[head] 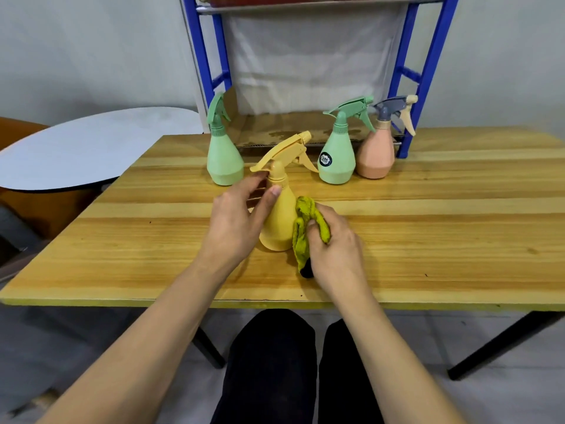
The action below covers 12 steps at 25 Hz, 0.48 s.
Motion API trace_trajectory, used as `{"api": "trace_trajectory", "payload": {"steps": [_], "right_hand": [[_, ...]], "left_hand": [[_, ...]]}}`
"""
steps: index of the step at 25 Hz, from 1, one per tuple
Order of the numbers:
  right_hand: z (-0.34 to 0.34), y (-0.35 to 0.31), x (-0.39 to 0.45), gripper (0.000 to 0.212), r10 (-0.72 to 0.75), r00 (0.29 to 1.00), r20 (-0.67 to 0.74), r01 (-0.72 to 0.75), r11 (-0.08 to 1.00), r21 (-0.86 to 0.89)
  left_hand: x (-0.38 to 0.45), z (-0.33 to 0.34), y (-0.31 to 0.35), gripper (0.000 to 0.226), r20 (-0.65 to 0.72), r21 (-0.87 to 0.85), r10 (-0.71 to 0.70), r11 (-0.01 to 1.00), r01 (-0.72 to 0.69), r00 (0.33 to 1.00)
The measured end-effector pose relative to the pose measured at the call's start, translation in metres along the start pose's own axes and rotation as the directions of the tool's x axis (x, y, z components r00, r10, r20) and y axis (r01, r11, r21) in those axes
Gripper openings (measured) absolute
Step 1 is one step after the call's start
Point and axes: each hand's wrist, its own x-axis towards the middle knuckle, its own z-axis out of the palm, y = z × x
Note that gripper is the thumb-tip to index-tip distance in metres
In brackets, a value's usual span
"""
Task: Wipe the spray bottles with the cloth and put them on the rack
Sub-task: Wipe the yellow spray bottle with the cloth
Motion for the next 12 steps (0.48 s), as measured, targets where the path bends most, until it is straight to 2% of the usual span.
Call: {"api": "trace_trajectory", "payload": {"steps": [3, 5, 7, 9, 10, 12], "right_hand": [[0.004, -0.001, -0.007, 0.033, -0.011, 0.998, -0.059, 0.014, 0.998, 0.059], [0.004, 0.002, -0.007, 0.029, -0.012, 0.994, -0.109, 0.024, 0.994, 0.105], [0.003, 0.002, -0.007, 0.027, -0.007, 0.993, -0.117, 0.021, 0.993, 0.119], [0.002, 0.001, -0.004, 0.026, 0.02, 0.992, -0.126, 0.002, 0.985, 0.174], [0.001, -0.001, -0.003, 0.025, 0.044, 0.99, -0.131, -0.015, 0.976, 0.216], [0.0, -0.011, 0.004, 0.023, 0.073, 0.988, -0.135, -0.033, 0.96, 0.279]], "left_hand": [[-0.003, 0.011, 0.001, 0.036, -0.142, -0.002, -0.035, 0.999, 0.035, 0.989], [-0.002, 0.016, 0.005, 0.036, -0.188, -0.044, -0.115, 0.993, 0.109, 0.975], [-0.001, 0.014, 0.006, 0.038, -0.129, -0.102, -0.168, 0.983, 0.156, 0.977], [0.001, 0.006, 0.002, 0.042, 0.019, -0.171, -0.18, 0.969, 0.18, 0.984], [0.001, 0.0, -0.001, 0.044, 0.092, -0.194, -0.164, 0.965, 0.179, 0.982], [-0.001, -0.006, -0.005, 0.046, 0.154, -0.181, -0.117, 0.973, 0.144, 0.981]]}}
